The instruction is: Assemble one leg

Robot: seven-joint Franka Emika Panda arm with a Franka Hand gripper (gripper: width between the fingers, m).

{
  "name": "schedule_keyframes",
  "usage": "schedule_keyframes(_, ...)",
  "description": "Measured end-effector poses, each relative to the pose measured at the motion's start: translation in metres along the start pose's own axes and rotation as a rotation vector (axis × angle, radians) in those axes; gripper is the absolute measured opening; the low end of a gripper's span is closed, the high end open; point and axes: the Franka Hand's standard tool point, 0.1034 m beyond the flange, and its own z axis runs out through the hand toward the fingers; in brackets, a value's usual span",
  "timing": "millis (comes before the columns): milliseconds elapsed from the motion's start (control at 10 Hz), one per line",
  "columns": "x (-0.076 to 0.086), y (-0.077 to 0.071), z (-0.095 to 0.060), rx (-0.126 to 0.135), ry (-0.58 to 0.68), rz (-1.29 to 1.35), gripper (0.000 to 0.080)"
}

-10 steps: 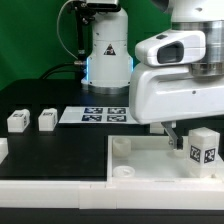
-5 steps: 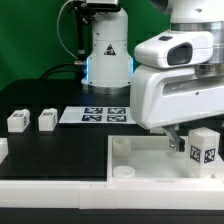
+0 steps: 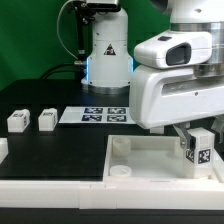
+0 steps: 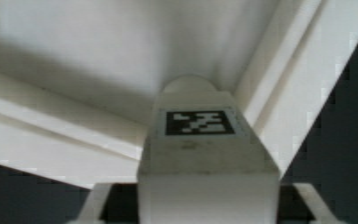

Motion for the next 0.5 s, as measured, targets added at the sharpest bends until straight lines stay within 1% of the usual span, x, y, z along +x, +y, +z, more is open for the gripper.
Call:
schedule_keyframes(100, -0.0003, -0.0031, 0.0006, -0.004, 0.0, 0.149, 0.0291)
schedule_keyframes(300, -0.0005, -0.0024, 0.0004, -0.011, 0.001, 0.412, 0.0291)
schedule_keyframes(500, -0.0009, -0.0002, 0.0003, -0.009, 0.0, 0.7, 0.0291)
